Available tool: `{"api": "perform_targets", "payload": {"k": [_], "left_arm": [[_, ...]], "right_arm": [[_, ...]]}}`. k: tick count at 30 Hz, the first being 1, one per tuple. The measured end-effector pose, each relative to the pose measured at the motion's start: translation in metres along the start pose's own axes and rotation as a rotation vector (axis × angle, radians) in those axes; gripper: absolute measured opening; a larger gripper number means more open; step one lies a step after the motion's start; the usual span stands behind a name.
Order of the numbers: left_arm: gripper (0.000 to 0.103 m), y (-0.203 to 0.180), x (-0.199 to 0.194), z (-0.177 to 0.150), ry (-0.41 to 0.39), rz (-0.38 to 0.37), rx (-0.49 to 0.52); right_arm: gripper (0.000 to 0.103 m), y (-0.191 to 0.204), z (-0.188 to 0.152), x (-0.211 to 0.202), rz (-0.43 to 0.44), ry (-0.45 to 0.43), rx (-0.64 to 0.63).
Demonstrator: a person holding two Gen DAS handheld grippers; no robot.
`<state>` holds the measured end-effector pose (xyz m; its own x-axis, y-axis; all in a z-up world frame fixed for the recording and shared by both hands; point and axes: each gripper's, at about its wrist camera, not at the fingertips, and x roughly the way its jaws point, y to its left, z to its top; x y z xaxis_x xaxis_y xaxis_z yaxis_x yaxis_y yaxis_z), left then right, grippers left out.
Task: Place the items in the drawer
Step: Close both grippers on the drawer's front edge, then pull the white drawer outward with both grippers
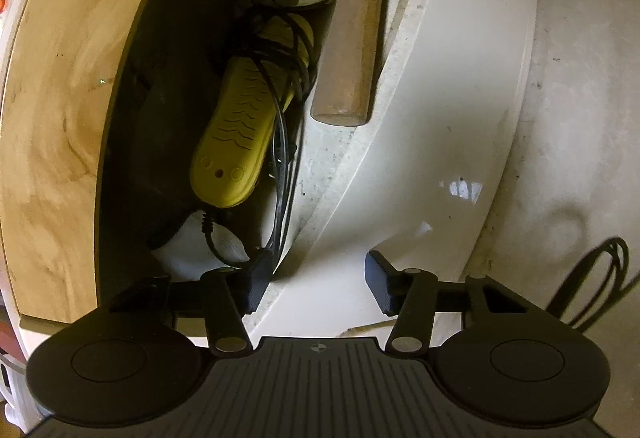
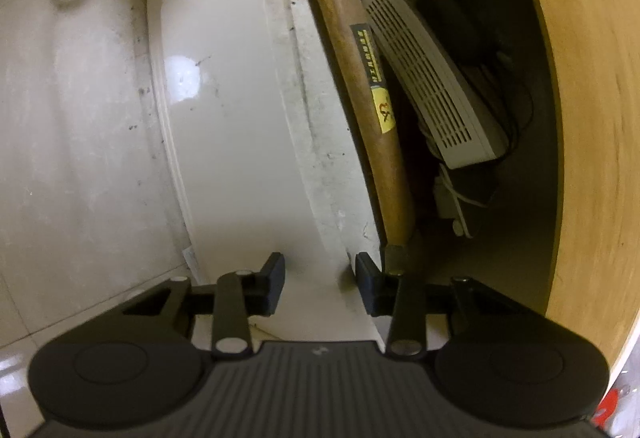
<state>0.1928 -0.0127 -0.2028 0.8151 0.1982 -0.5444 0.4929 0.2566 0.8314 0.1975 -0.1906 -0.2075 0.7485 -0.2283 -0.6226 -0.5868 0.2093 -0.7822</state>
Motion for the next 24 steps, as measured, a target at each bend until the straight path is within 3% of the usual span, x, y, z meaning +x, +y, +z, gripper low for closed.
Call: {"api": "perform_targets", "payload": {"k": [9,24], "left_arm": [[0.050,0.002,-0.012,-0.002,0.010,-0.034,-0.049],[0.050,-0.015,-0.037,-0.008,0.042,-0.053,-0.006]], "right_arm": [[0.040,0.006,-0.004,-0.011,0.008,-0.004,-0.007],[0.038,0.019,-0.009,-0.038,0.059,0.010,-0.014]]}}
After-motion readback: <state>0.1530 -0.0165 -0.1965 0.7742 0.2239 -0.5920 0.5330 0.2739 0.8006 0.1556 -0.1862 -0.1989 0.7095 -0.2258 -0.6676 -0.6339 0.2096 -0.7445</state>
